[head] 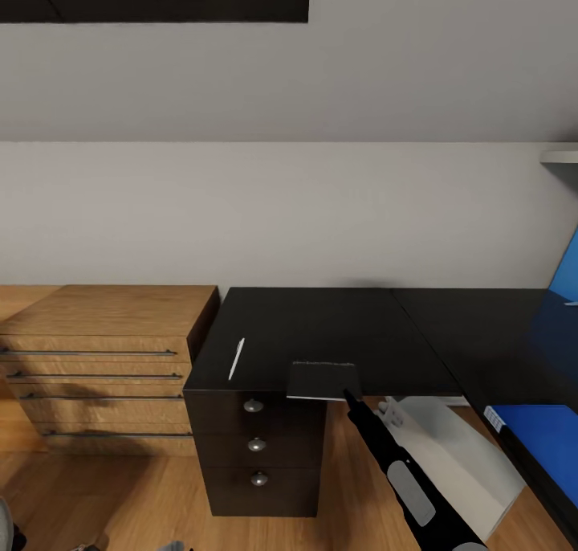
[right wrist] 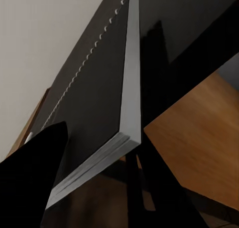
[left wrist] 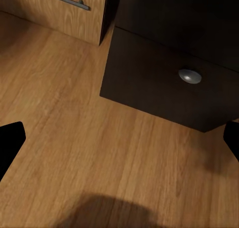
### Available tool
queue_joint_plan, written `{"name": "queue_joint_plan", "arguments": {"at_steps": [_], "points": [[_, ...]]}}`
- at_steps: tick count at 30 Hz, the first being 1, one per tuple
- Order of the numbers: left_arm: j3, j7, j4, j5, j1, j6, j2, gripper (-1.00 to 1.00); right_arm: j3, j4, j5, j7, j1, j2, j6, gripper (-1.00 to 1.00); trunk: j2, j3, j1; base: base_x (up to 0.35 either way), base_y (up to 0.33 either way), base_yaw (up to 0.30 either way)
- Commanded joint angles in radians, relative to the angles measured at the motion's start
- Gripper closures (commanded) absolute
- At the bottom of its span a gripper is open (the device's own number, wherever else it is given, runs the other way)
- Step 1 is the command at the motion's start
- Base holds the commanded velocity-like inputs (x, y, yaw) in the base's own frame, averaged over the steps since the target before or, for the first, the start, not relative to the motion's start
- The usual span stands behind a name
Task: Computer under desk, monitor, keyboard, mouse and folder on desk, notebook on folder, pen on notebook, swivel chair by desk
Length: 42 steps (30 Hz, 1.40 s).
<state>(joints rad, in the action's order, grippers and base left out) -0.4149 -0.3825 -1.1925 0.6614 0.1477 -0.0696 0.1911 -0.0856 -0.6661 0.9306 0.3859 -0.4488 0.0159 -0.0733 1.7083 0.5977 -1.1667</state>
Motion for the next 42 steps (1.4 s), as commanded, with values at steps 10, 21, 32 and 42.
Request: {"name": "queue_joint_plan", "arguments": {"at_steps": [10,21,32,42], "points": [[-0.004,-0.009,0.001,0.01,0.0,-0.009,0.001,-1.0,-0.005,0.002,0.007,0.001,-0.001,-0.001,-0.007,1.0,-0.014,-0.005,0.008,0.0,0.0,0.0],[-0.002,-0.009,0.028,0.01,0.0,-0.007,0.001,-1.0,-0.005,-0.205,0.005,-0.025,0.039,-0.003,-0.004,1.0,-0.091,-0.04,0.05,0.0,0.0,0.0],[-0.003,-0.01,0.036,0.01,0.0,-0.007,0.001,-1.0,-0.003,-0.617,0.005,-0.265,0.247,-0.011,0.008,1.0,-0.168,-0.074,0.092,0.0,0.0,0.0],[-0.005,-0.011,0.055,0.009,0.0,-0.007,-0.002,-1.0,-0.003,-0.645,0.011,-0.275,0.266,-0.023,0.008,1.0,-0.182,-0.081,0.1,-0.003,0.0,-0.184]]}}
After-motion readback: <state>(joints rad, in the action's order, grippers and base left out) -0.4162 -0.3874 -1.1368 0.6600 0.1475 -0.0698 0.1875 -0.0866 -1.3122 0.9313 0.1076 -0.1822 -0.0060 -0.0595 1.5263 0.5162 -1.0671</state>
